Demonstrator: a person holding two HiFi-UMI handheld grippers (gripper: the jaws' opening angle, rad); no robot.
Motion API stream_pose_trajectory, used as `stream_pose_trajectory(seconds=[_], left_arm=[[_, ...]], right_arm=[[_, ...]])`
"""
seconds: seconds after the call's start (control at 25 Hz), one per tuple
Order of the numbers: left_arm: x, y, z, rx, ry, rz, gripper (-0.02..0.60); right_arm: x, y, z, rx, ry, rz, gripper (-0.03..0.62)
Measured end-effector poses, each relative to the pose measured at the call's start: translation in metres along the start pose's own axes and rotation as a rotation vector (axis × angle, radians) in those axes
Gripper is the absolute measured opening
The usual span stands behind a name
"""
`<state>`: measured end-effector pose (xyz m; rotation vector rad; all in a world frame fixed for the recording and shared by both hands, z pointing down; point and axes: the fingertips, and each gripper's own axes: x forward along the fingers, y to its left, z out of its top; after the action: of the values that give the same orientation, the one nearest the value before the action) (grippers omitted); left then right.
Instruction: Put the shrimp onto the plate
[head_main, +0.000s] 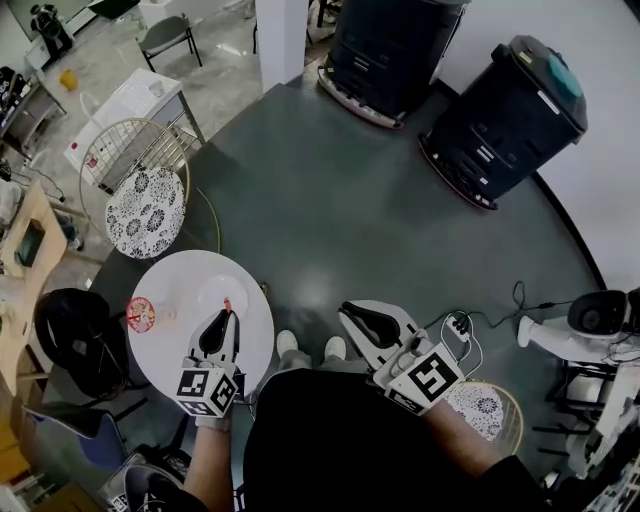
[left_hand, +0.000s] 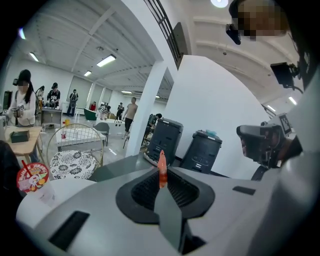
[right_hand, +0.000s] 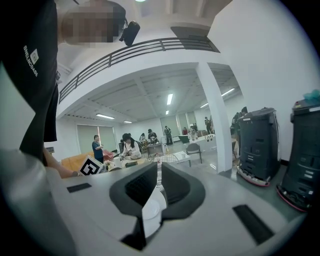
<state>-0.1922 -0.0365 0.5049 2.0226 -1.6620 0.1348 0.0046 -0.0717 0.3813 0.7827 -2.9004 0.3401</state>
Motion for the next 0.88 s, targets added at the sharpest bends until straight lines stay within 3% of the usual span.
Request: stream_pose_trajectory(seconds=[0.88], left_arm=[[0.073, 0.091, -0.100, -0.063, 0.285, 0.009, 0.052]], right_arm=[[0.053, -0.009, -0.016, -0.016, 0.156, -0.018, 0.035]])
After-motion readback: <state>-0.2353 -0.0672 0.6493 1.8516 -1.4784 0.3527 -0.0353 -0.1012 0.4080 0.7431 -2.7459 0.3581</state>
